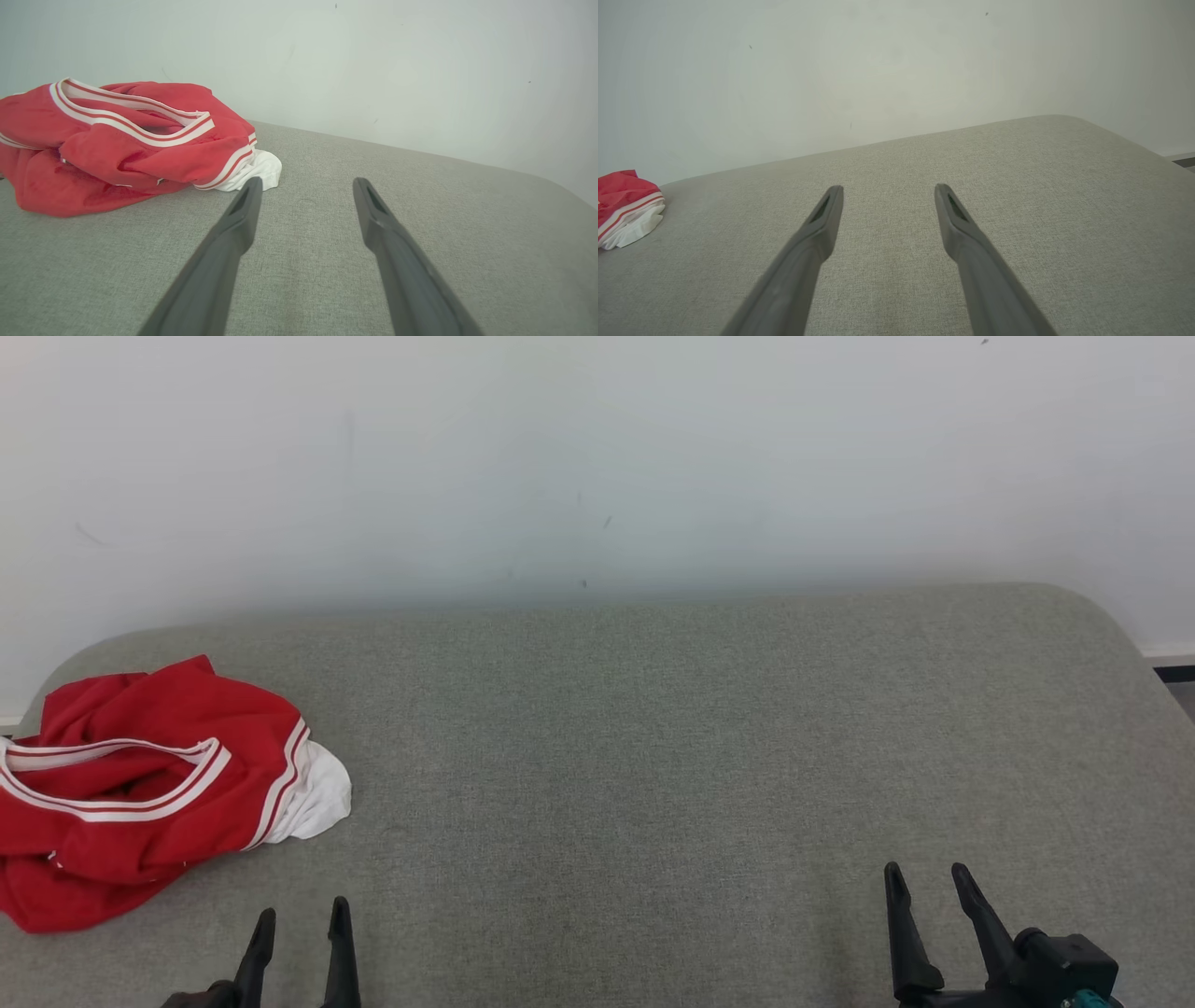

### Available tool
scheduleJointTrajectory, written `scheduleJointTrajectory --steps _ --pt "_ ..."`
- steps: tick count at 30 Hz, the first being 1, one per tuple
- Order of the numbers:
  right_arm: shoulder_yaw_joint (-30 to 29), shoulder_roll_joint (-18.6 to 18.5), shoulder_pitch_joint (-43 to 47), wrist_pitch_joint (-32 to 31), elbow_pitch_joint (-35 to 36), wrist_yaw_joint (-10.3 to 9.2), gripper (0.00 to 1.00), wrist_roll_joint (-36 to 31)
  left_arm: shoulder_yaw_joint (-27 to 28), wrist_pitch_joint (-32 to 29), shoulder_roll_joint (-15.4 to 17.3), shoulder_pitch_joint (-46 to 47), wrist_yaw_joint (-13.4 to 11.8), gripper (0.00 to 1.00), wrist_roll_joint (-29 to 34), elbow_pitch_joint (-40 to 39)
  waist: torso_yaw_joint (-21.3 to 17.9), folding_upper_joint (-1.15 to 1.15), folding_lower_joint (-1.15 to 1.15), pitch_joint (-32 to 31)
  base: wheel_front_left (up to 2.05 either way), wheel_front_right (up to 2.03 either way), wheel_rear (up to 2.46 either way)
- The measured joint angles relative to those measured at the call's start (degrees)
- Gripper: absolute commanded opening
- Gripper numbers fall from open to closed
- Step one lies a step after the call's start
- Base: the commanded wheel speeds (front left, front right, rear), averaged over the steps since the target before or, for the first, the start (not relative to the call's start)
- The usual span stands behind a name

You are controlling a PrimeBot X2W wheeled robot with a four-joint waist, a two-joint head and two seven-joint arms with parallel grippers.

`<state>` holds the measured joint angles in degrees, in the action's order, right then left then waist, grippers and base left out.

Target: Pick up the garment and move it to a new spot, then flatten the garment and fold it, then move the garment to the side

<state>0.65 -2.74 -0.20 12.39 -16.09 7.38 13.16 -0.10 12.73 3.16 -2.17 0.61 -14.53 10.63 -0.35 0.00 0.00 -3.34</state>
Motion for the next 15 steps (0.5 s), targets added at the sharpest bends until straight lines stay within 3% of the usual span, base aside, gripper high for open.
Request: scheduleJointTrajectory --steps 15 --pt "0.6 0.0 0.1 1.3 -0.5 0.01 1.00 -5.8 0.0 1.7 -0.2 -0.4 0.4 1.00 4.4 0.7 -0.1 0.00 0.00 -0.5 0.00 0.00 0.00"
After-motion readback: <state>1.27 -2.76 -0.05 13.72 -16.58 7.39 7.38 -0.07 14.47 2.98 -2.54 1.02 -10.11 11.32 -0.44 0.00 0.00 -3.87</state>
